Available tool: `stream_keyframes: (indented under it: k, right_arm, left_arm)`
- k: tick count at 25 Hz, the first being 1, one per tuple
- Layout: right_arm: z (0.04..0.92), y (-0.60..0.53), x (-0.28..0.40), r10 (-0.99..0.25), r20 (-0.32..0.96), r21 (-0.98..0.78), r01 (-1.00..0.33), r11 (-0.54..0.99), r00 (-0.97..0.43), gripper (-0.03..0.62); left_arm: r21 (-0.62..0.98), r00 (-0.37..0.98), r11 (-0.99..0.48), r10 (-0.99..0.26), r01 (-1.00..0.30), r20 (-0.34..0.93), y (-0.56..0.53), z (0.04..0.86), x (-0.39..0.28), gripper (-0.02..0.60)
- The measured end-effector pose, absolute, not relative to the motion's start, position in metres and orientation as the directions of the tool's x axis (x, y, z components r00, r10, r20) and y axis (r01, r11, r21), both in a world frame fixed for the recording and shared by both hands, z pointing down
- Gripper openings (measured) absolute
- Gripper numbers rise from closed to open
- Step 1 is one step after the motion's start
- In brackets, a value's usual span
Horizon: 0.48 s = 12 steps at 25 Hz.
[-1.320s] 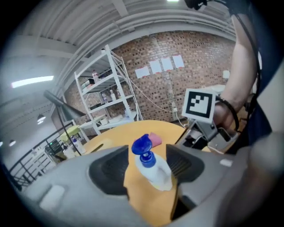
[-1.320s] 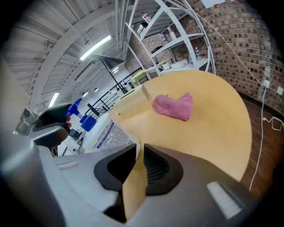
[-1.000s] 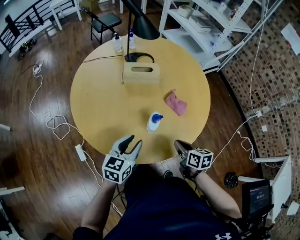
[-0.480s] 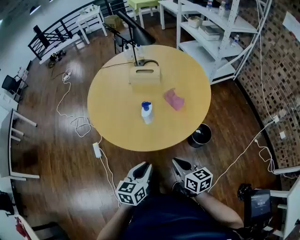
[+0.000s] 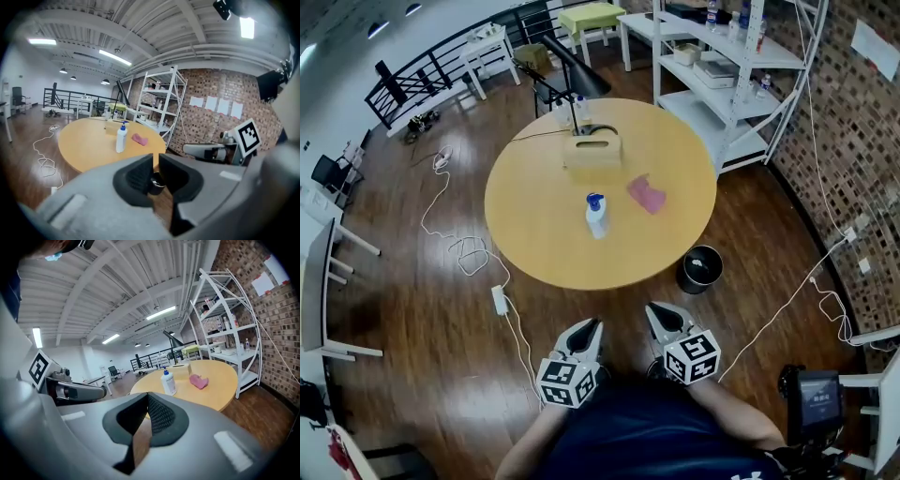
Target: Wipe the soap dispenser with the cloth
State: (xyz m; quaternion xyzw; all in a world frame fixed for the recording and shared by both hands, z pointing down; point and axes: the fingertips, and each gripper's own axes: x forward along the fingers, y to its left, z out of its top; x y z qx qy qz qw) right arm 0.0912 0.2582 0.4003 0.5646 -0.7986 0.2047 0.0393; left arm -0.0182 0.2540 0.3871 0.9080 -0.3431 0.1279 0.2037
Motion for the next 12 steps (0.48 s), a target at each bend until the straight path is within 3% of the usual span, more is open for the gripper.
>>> stream_keyframes:
  k: [12]
  right_arm:
    - [0.399, 0.248, 0.034, -0.871, 0.321, -0.216, -0.924, 0.315, -0.372, 0.011]
  left_arm:
    - [0.301, 0.672, -0.604, -0.617, -0.738, 0.409, 0.246, 0.407, -0.099, 0.031]
